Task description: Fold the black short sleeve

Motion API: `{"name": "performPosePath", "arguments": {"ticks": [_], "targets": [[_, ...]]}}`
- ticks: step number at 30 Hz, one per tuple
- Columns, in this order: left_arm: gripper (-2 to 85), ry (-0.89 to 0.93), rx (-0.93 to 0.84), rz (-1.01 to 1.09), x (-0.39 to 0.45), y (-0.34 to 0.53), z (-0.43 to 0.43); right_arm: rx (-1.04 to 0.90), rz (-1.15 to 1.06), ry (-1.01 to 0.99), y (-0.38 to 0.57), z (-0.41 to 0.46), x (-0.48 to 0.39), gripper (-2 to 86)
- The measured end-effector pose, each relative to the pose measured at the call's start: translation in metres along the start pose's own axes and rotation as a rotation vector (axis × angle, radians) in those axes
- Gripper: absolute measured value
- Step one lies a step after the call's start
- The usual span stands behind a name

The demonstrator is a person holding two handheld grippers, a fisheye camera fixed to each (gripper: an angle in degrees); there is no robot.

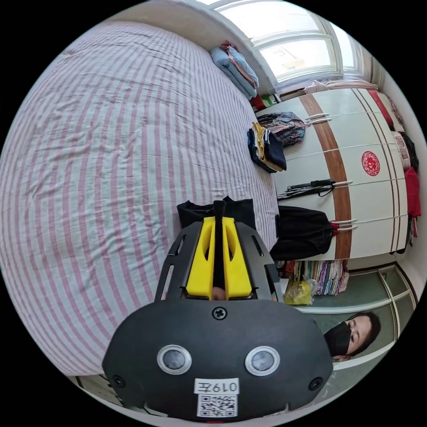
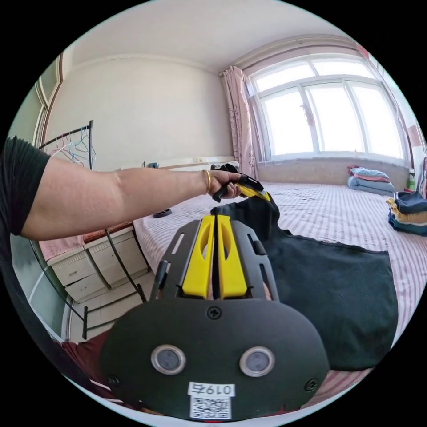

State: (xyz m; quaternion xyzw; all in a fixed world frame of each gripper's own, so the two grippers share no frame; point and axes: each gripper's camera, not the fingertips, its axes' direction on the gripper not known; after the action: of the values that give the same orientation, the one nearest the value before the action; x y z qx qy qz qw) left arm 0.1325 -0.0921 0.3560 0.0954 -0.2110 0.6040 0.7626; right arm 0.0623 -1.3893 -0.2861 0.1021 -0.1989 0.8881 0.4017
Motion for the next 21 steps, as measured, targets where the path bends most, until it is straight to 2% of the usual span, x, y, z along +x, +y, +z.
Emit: {"name": "performPosePath", "arguments": {"ticks": [9, 15, 21], "targets": [[3.2, 0.029, 0.039, -0.042, 0.101, -0.057, 0.164, 0.173, 0.217, 0.091, -0.001, -0.158, 0.104, -0.4], [2.9, -0.088, -0.026, -0.057, 0.151, -0.093, 0.313, 0.178, 0.393, 0.223, 0.025, -0.244, 0.169, -0.4], [2.7, -0.170, -0.125, -0.078, 0.164, -0.119, 0.455, 0.180, 0.614, 0.250, 0.059, -0.301, 0.219, -0.5]]}}
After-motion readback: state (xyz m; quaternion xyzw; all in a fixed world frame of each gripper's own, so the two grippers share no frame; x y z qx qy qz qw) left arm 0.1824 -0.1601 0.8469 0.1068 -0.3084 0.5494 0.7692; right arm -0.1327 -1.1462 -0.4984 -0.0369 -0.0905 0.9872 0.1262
